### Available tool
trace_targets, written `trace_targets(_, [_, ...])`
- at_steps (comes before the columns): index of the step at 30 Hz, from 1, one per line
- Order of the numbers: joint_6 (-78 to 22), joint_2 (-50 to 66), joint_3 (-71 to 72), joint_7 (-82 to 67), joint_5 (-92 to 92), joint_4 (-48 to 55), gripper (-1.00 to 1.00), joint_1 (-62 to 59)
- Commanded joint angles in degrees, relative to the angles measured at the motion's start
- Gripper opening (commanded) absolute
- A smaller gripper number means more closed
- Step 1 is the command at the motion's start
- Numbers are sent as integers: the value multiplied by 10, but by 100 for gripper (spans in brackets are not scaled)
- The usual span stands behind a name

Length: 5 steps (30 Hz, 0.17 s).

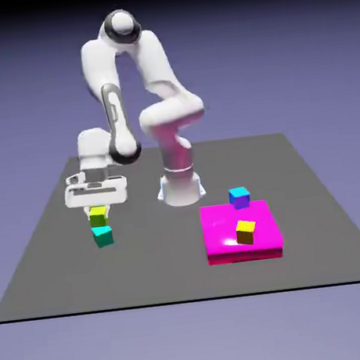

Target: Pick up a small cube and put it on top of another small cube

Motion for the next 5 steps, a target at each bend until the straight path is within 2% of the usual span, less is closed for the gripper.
trace_targets(1, [7, 0, -18, -4, 5, 2, -100, 21])
trace_targets(3, [21, -1, -54, -11, 13, 6, -100, 61])
trace_targets(4, [21, -1, -54, -11, 13, 6, 100, 61])
trace_targets(5, [21, -1, -54, -11, 13, 6, 100, 61])
